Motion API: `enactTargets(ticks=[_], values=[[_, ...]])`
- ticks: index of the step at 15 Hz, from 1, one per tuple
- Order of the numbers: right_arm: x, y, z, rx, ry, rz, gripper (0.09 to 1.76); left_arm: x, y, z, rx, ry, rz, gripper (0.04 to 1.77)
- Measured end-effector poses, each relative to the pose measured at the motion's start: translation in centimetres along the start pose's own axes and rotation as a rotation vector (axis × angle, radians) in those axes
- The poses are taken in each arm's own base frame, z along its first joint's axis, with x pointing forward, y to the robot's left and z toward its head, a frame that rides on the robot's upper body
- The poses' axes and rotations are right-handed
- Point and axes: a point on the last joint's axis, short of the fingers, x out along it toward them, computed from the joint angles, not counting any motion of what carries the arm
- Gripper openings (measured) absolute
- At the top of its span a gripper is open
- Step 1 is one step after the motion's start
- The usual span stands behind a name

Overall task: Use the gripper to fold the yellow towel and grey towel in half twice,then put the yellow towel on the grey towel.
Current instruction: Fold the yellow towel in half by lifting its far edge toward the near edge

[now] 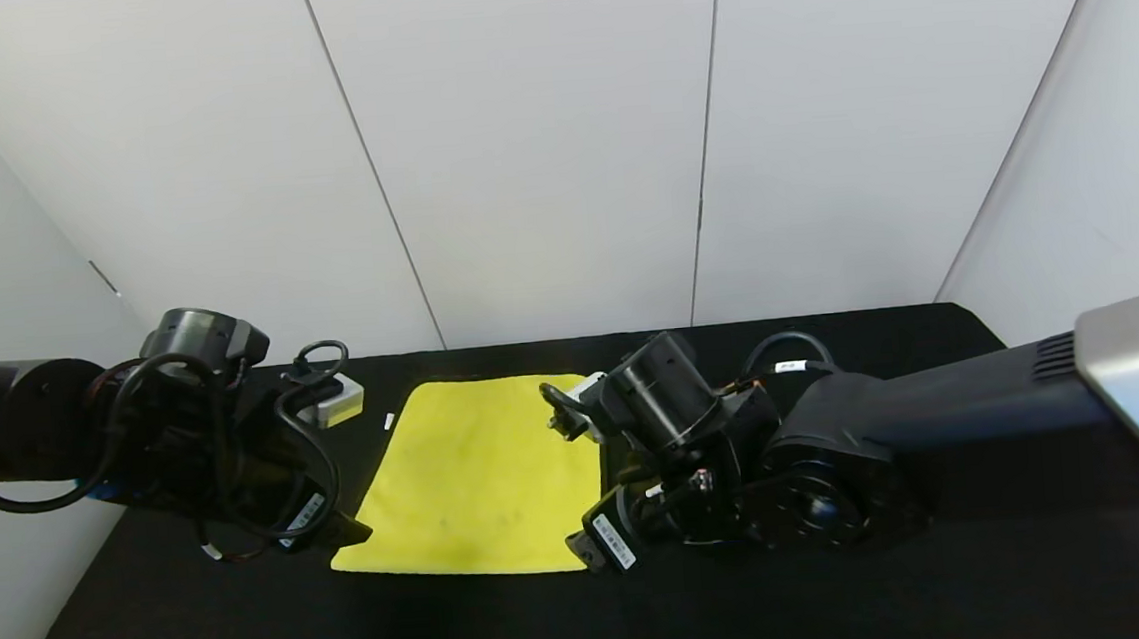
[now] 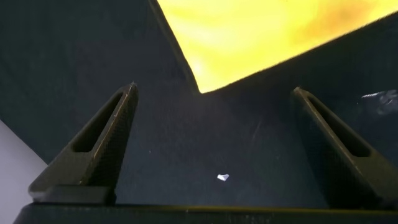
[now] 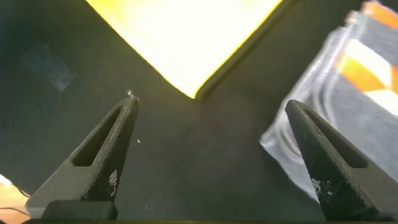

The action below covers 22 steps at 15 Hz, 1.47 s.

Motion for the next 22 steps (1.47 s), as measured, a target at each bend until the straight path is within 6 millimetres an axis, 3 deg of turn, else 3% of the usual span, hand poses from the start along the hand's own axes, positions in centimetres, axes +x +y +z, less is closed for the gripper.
enactTargets(ticks=[9,13,22], values=[[4.0,3.2,-1.3,-0.052,0.062,0.041,1.71,3.1,0.7,-1.4,0.075,0.094,-0.136,1.72],[5.0,3.7,-1.9,-0.062,0.084,0.044,1.71,4.8,0.5,-1.5,0.107,0.108,-0.190,1.72],[7.1,4.1,-2.4,-0.067,0.111,0.011,1.71,6.4,0.3,-1.4,0.119,0.140,-0.219,1.72]])
